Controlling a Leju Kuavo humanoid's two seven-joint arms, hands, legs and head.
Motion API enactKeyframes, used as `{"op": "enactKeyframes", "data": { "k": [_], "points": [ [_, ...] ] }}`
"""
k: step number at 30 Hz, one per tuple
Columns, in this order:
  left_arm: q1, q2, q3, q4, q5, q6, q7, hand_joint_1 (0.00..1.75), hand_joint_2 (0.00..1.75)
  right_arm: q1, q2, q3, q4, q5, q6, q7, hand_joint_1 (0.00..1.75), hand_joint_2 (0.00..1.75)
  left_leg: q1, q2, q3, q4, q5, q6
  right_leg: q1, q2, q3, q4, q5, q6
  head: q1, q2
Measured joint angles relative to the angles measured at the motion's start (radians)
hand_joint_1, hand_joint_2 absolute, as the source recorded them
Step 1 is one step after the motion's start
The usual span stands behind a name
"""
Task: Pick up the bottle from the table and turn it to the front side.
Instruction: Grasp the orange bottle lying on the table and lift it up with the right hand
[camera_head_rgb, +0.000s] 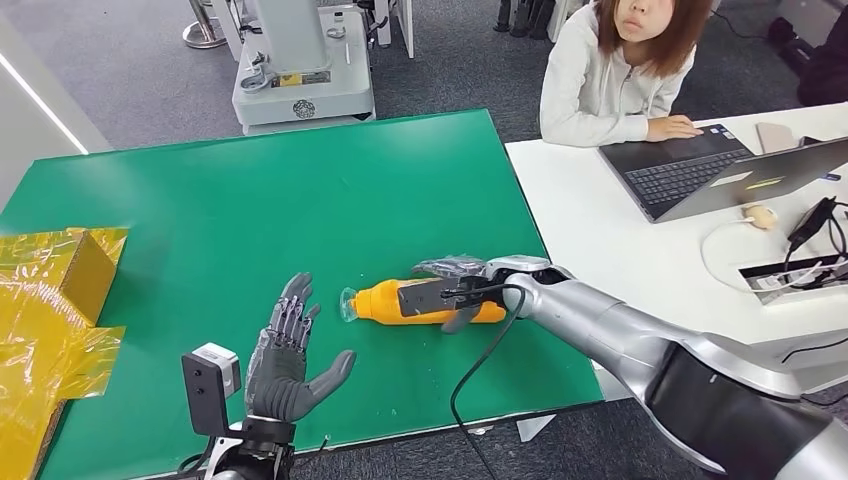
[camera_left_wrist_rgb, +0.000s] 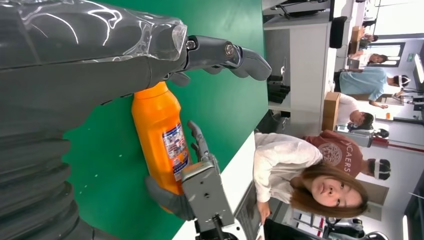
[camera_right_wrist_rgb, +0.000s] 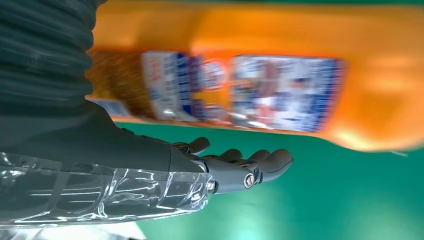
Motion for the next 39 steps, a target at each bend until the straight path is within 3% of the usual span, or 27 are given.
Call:
{"op": "enactKeyframes", "data": {
  "k": [6, 12, 27, 31, 33, 37, 39],
  "points": [
    [0.005, 0.003, 0.000, 0.000, 0.007, -0.017, 0.006, 0.00, 1.75, -0.004, 0.054, -0.031, 0.003, -0.033, 0.066, 0.022, 0.00, 1.75, 0.000, 0.000, 0.000, 0.000, 0.000, 0.000, 0.000, 0.000, 0.000, 0.000, 0.000, 0.000, 0.000, 0.000],
    [0.008, 0.004, 0.000, -0.010, 0.025, -0.040, 0.016, 0.00, 1.75, -0.042, 0.063, -0.007, 0.014, 0.021, 0.140, 0.056, 0.00, 1.75, 0.000, 0.000, 0.000, 0.001, 0.000, 0.000, 0.000, 0.000, 0.000, 0.000, 0.000, 0.000, 0.000, 0.000],
    [0.002, -0.012, 0.000, -0.010, 0.029, -0.070, 0.040, 0.00, 1.75, -0.104, -0.046, 0.120, -0.028, 0.143, 0.178, 0.117, 0.00, 1.75, 0.000, 0.000, 0.000, 0.001, 0.000, 0.000, 0.000, 0.000, 0.000, -0.001, 0.000, 0.000, 0.000, 0.000],
    [-0.002, -0.018, 0.000, -0.010, 0.022, -0.071, 0.046, 0.00, 1.75, -0.100, -0.058, 0.130, -0.037, 0.148, 0.167, 0.120, 1.34, 1.75, 0.000, 0.000, 0.000, 0.001, 0.000, 0.000, 0.000, 0.000, 0.000, 0.000, 0.000, 0.000, 0.000, 0.000],
    [-0.002, -0.020, 0.000, -0.012, 0.013, -0.071, 0.049, 0.00, 1.75, -0.091, -0.059, 0.129, -0.039, 0.153, 0.149, 0.121, 1.34, 1.75, 0.000, 0.000, 0.000, 0.001, 0.000, 0.000, 0.000, 0.000, 0.000, 0.000, 0.000, 0.000, 0.000, 0.000],
    [-0.001, -0.020, 0.000, -0.016, 0.002, -0.070, 0.049, 0.00, 1.75, -0.078, -0.060, 0.126, -0.039, 0.160, 0.127, 0.121, 1.63, 1.75, 0.000, 0.000, 0.001, 0.001, 0.000, 0.000, 0.000, 0.000, 0.000, 0.000, 0.000, 0.000, 0.000, 0.000],
    [-0.001, -0.020, 0.000, -0.016, -0.001, -0.070, 0.049, 0.00, 1.75, -0.074, -0.062, 0.124, -0.039, 0.159, 0.124, 0.122, 1.47, 1.75, 0.000, 0.000, 0.001, 0.001, 0.000, 0.000, 0.000, 0.000, 0.000, 0.000, 0.000, 0.000, 0.000, 0.000]
  ]
}}
